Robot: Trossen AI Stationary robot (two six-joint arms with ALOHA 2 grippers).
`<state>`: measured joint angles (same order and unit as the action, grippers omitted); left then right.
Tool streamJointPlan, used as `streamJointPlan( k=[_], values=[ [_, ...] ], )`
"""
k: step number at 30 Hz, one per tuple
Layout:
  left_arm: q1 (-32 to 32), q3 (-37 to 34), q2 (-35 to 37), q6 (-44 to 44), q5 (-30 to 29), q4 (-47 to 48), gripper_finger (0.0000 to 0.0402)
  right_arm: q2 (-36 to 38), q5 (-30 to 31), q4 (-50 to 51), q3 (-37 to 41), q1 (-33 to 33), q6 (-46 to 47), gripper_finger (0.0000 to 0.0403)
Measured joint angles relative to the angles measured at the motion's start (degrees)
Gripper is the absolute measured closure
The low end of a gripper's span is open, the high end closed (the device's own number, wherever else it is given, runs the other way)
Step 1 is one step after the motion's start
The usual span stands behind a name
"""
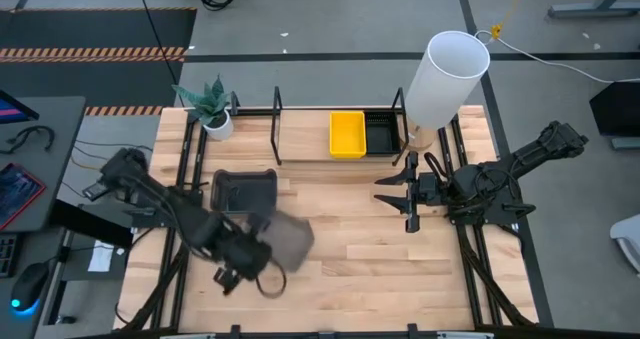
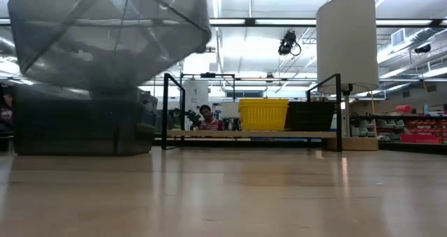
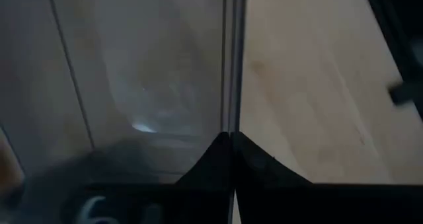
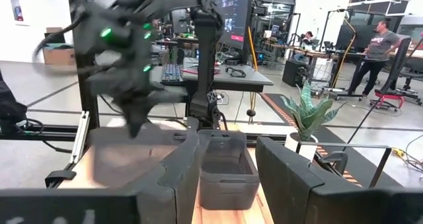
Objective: Stack baskets on shelf by color
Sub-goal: Stack the bottom gray bin on the top gray bin
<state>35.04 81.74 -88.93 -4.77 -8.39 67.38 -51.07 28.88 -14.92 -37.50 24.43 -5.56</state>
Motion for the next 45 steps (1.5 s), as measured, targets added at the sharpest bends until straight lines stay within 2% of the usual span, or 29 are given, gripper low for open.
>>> streamJointPlan(
  k=[6, 11, 17, 20, 27, 35, 41, 45],
  values=[
    [-4.3, 0.0, 7.7, -12.1, -7.2, 5.1, 0.0397, 0.0, 0.0, 0.0, 0.0, 0.0, 0.0, 0.0249],
    [-6.1, 0.0, 11.7, -18.6, -10.2, 5.6, 0.0397, 0.0, 0.0, 0.0, 0.0, 0.0, 0.0, 0.0249],
    [-9.5, -0.6, 12.0, -28.1, -13.1, 15.5, 0.0397, 0.0, 0.0, 0.0, 0.0, 0.0, 0.4, 0.0249],
    [-12.0, -2.8, 11.1, -30.1, -13.3, 16.8, 0.0397, 0.0, 0.0, 0.0, 0.0, 0.0, 0.5, 0.0249],
    [-17.3, -9.4, 10.8, -30.6, -8.3, 16.4, 0.0397, 0.0, 0.0, 0.0, 0.0, 0.0, 0.4, 0.0249],
    [-18.9, -15.6, 10.9, -26.4, -2.9, 11.4, 0.0393, 0.0, 0.0, 0.0, 0.0, 0.0, 0.2, 0.0249],
    [-18.5, -18.9, 10.9, -24.3, 4.7, 8.5, 0.0342, 0.0, 0.0, 0.0, 0.0, 0.0, 0.4, 0.0249],
    [-18.5, -18.6, 10.9, -25.6, 5.2, 6.2, 0.0284, 0.0, 0.0, 0.0, 0.0, 0.0, 0.3, 0.0249]
  ],
)
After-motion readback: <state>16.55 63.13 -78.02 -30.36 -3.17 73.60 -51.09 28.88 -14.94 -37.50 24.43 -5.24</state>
